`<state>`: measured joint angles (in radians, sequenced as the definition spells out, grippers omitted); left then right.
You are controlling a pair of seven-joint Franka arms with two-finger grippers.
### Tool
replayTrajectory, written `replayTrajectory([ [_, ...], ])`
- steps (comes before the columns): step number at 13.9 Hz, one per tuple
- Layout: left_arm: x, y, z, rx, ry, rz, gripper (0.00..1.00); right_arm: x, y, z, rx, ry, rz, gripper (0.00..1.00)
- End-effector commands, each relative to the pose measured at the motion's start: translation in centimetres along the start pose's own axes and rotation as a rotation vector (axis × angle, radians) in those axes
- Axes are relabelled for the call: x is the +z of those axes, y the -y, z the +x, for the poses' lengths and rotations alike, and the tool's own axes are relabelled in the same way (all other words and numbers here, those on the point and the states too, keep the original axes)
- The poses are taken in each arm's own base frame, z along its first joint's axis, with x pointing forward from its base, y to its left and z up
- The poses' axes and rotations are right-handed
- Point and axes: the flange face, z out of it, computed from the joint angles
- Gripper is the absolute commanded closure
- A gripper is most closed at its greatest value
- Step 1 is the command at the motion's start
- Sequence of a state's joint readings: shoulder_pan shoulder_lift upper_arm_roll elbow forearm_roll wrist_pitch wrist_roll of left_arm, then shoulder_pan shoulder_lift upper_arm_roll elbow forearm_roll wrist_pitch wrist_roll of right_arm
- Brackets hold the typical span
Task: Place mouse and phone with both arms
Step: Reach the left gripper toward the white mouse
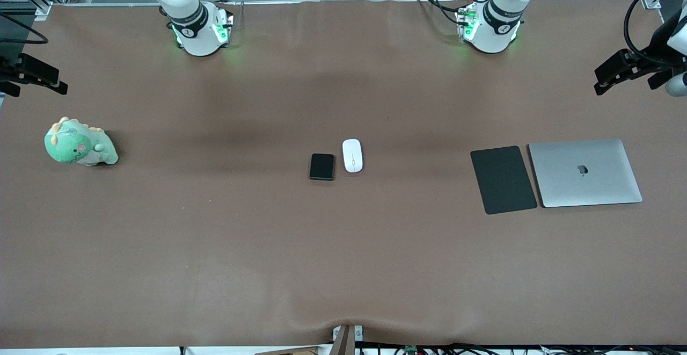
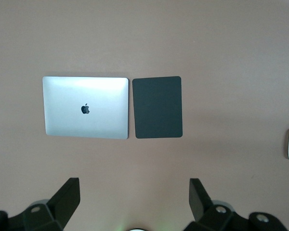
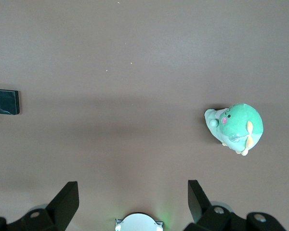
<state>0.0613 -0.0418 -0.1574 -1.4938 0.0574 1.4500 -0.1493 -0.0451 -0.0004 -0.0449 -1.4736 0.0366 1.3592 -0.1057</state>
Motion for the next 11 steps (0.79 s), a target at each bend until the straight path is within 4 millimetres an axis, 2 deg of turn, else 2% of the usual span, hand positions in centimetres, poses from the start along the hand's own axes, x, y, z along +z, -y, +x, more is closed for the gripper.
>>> replayTrajectory([
  [1, -0.8, -0.3, -0.4, 0.022, -0.010, 0.008, 0.00, -0.2, 0.4, 0.0, -0.004, 0.001, -0.008, 0.00],
  [7, -0.1, -0.8, -0.2, 0.027, 0.012, 0.023, 0.00, -0.2, 0.4, 0.0, -0.004, 0.001, -0.008, 0.00],
  [9, 1.6, -2.1, 0.6, 0.042, 0.044, 0.010, 0.00, -0.3, 0.4, -0.1, -0.005, -0.002, -0.009, 0.00],
  [11, 4.0, -5.3, 1.9, 0.095, 0.066, -0.009, 0.00, -0.2, 0.4, 0.0, -0.004, 0.001, -0.008, 0.00],
])
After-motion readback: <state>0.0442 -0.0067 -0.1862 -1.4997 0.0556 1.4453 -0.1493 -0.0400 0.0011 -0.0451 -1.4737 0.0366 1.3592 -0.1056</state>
